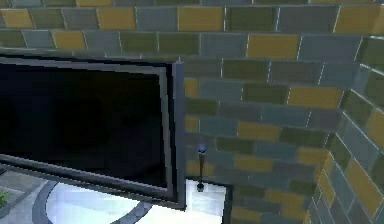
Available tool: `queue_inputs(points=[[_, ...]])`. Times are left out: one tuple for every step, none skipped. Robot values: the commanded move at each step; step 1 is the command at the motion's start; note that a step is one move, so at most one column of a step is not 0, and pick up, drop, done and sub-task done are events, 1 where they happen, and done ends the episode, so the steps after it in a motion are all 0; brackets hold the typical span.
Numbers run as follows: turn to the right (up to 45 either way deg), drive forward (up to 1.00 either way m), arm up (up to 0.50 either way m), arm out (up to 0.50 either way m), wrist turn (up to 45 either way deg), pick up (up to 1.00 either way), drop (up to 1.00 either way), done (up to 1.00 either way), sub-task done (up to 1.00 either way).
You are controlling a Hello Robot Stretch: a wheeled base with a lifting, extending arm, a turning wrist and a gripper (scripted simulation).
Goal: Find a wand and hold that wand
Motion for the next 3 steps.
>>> queue_inputs(points=[[-45.0, 0.00, 0.00, 0.00, 0.0, 0.00, 0.00, 0.00, 0.00], [-36.0, 0.00, 0.00, 0.00, 0.0, 0.00, 0.00, 0.00, 0.00], [-6.0, 0.00, 0.00, 0.00, 0.0, 0.00, 0.00, 0.00, 0.00]])
